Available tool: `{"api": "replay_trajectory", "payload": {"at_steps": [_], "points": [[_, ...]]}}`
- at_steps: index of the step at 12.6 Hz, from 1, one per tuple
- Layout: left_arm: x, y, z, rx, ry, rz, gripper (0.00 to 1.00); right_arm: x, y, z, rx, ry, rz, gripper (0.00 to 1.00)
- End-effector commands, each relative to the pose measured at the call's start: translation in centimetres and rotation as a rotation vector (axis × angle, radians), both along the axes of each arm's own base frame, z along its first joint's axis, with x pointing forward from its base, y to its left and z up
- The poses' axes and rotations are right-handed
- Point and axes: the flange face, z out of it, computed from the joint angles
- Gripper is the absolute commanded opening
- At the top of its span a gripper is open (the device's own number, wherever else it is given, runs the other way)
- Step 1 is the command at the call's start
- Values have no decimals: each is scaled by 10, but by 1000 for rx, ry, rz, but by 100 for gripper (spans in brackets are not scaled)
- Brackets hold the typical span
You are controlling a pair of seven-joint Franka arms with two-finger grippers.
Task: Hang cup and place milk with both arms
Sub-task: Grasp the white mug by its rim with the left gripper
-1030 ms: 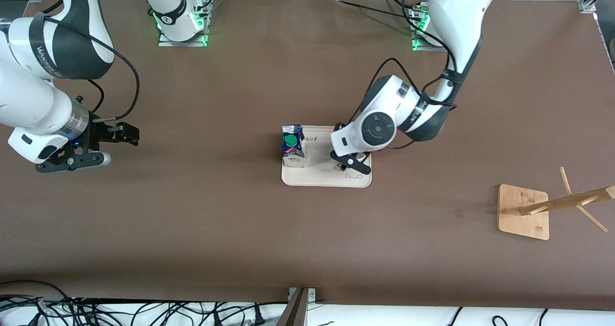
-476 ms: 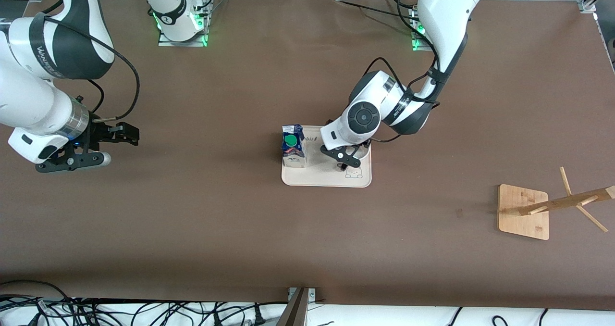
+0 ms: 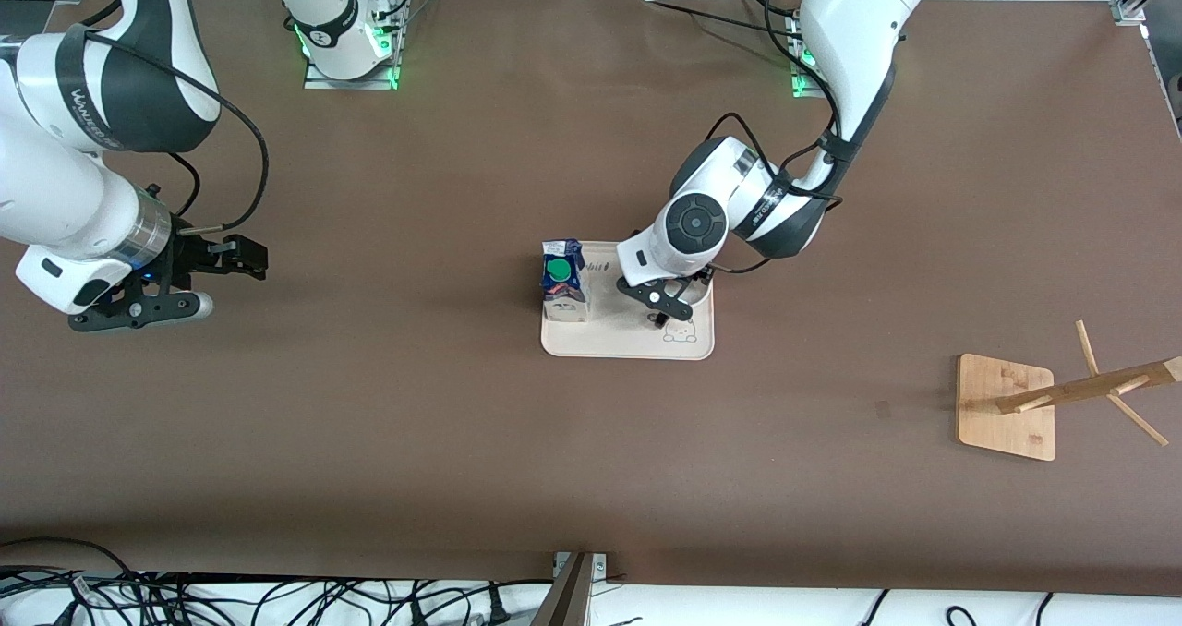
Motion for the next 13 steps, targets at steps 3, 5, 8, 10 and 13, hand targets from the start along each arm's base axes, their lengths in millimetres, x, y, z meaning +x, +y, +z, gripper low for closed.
{"api": "replay_trajectory", "payload": {"at_steps": [3, 5, 8, 10, 13], "points": [[-8, -6, -6, 31, -12, 6, 0, 1, 1, 4, -3, 4, 5, 100], [-8, -5, -7, 35, -9, 16, 0, 1, 3, 4, -3, 4, 6, 100], [-6, -6, -4, 32, -13, 15, 0, 1, 3, 4, -1, 3, 7, 100], [0, -7, 21, 16, -43, 22, 0, 1, 5, 4, 14, 6, 12, 100], [17, 1, 95, -13, -110, 37, 0, 0, 5, 2, 30, 12, 9, 100]]}}
